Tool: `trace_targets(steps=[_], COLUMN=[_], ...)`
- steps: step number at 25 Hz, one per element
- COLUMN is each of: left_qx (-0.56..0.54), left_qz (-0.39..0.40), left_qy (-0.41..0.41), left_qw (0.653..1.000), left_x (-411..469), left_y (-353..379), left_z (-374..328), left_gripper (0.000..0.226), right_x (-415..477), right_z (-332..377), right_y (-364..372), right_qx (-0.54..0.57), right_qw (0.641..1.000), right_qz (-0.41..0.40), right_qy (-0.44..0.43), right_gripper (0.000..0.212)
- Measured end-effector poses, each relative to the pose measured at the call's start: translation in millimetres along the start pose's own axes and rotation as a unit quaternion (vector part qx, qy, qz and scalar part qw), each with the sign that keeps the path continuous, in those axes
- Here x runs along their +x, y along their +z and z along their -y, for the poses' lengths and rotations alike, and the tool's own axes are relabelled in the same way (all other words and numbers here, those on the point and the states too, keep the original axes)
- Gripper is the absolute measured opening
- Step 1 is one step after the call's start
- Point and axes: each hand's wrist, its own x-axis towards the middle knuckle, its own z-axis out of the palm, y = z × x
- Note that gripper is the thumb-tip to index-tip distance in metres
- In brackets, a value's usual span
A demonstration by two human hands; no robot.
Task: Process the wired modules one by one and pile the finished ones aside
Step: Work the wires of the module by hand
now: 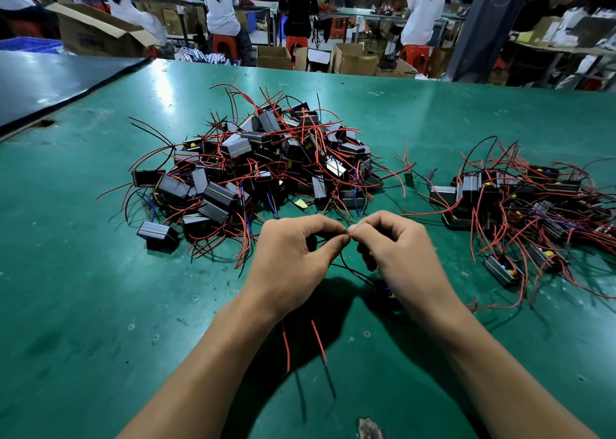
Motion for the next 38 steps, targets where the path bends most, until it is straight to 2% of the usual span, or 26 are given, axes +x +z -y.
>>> trace_targets(steps=[3, 6, 10, 13, 16, 19, 21, 23, 25, 28, 32, 35, 38], left_qx=[-0.019, -0.035, -0.035, -0.034, -0.027, -0.009, -0.004, -0.003, -0.005, -0.003, 0.004, -0.001, -0.009], left_qz=[0.001, 0.004, 0.006, 0.001, -0.001, 0.002, 0.012, 0.013, 0.004, -0.013, -0.007, 0.015, 0.023], left_qy=[-0.009, -0.025, -0.028, -0.024, -0.013, -0.017, -0.028, -0.036, -0.05, -0.066, -0.075, -0.079, -0.074], left_qw=[1.0, 0.999, 0.999, 0.999, 1.0, 1.0, 1.0, 0.999, 0.999, 0.998, 0.997, 0.997, 0.997], left_x=[2, 3, 3, 3, 2, 0, -1, 0, 1, 2, 3, 3, 2], left_y=[-1, -2, -3, -3, -2, -1, 0, 1, 0, 0, -1, -3, -5], left_z=[2, 3, 4, 3, 1, 1, 1, 2, 4, 5, 6, 5, 3], left_gripper=[0.007, 0.005, 0.004, 0.005, 0.007, 0.007, 0.008, 0.007, 0.006, 0.005, 0.004, 0.005, 0.006], right_x=[-2, 1, 4, 3, 5, 7, 6, 4, 4, 3, 3, 4, 3], right_z=[2, 1, -1, -2, -1, 0, 2, 2, 1, 0, -6, -9, -7], right_y=[-4, -12, -19, -17, -14, -12, -11, -11, -13, -17, -16, -16, -15], right_qx=[-0.044, -0.137, -0.159, -0.139, -0.072, -0.048, 0.005, 0.025, -0.018, -0.114, -0.22, -0.244, -0.212], right_qw=[0.994, 0.967, 0.962, 0.975, 0.994, 0.994, 0.989, 0.988, 0.993, 0.989, 0.951, 0.938, 0.948], right_qz=[0.001, 0.02, 0.041, 0.042, 0.071, 0.088, 0.095, 0.093, 0.092, 0.078, 0.055, 0.026, 0.016], right_qy=[-0.101, -0.215, -0.218, -0.165, -0.05, 0.052, 0.112, 0.124, 0.072, -0.052, -0.212, -0.246, -0.235], right_gripper=[0.013, 0.01, 0.005, 0.007, 0.014, 0.026, 0.026, 0.024, 0.019, 0.002, 0.006, 0.01, 0.005])
